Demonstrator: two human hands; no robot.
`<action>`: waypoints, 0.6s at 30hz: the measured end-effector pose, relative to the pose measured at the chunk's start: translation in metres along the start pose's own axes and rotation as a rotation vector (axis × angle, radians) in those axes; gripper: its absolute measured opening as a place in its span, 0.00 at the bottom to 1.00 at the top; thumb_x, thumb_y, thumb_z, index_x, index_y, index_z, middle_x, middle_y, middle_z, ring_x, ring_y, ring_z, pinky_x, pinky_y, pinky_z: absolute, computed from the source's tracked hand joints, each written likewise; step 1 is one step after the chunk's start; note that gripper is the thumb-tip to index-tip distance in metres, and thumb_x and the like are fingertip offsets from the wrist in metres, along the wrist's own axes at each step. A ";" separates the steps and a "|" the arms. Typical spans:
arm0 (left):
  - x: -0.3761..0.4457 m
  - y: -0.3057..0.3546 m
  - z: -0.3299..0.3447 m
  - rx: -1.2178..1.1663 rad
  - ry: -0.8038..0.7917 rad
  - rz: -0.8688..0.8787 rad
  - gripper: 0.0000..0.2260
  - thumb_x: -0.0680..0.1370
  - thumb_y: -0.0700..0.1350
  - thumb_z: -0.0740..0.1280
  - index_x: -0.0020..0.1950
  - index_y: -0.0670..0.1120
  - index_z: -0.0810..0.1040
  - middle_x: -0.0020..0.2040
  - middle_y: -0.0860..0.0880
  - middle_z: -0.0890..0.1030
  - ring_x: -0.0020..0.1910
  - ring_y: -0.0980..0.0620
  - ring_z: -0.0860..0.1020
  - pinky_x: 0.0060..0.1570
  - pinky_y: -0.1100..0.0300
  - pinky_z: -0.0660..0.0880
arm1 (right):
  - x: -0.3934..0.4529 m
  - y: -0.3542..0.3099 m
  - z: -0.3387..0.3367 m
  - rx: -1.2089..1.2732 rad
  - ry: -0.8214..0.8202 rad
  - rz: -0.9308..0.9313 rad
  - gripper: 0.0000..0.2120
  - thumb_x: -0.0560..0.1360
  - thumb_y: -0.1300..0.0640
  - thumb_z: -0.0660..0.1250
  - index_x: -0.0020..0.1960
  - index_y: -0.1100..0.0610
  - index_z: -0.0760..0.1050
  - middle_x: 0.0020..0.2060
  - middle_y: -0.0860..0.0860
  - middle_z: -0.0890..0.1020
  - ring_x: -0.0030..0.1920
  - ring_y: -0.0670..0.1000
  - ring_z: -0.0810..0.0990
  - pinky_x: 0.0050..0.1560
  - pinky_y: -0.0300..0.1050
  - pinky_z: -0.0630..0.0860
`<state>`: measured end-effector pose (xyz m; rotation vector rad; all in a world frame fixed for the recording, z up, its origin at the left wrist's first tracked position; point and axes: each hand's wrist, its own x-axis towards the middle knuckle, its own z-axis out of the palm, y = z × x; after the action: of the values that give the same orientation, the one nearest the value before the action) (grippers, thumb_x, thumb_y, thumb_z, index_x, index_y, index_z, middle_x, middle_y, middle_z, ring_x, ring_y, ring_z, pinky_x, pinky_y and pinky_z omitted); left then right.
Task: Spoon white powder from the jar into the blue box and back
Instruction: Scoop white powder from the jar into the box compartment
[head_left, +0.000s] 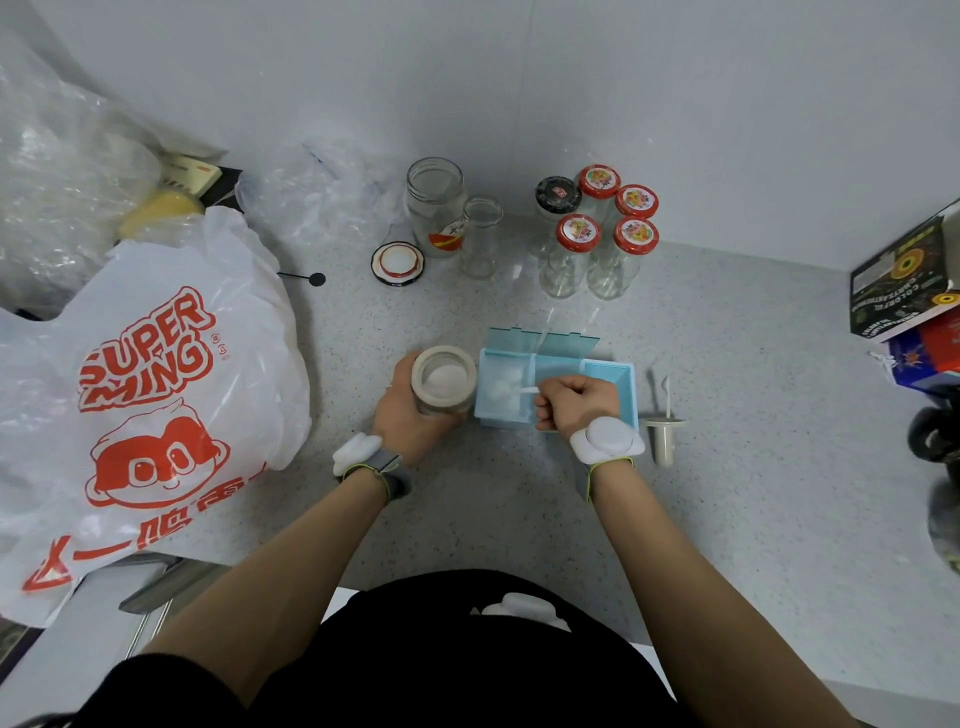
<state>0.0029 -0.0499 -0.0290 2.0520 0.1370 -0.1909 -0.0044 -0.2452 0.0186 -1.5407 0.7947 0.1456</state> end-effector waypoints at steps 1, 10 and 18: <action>0.000 0.001 0.000 0.001 0.001 -0.003 0.39 0.67 0.53 0.78 0.73 0.52 0.63 0.64 0.51 0.76 0.62 0.50 0.75 0.62 0.54 0.72 | 0.000 -0.001 0.000 0.003 0.002 -0.003 0.10 0.74 0.67 0.65 0.34 0.61 0.76 0.27 0.57 0.75 0.17 0.44 0.71 0.20 0.37 0.74; 0.000 0.000 0.000 -0.002 -0.013 -0.013 0.40 0.67 0.53 0.79 0.73 0.52 0.62 0.64 0.52 0.75 0.62 0.50 0.75 0.61 0.56 0.72 | -0.010 -0.019 -0.004 0.035 -0.025 -0.014 0.07 0.74 0.66 0.65 0.38 0.62 0.77 0.29 0.56 0.77 0.19 0.45 0.72 0.23 0.38 0.77; -0.001 0.003 0.001 -0.011 0.006 0.000 0.35 0.68 0.51 0.78 0.70 0.53 0.65 0.60 0.54 0.75 0.58 0.52 0.75 0.56 0.58 0.71 | -0.031 -0.048 0.022 -0.039 -0.095 -0.174 0.06 0.74 0.64 0.66 0.40 0.61 0.79 0.28 0.54 0.80 0.23 0.48 0.75 0.28 0.42 0.79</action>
<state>0.0024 -0.0517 -0.0267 2.0419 0.1414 -0.1834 0.0071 -0.2168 0.0709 -1.6202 0.5826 0.1056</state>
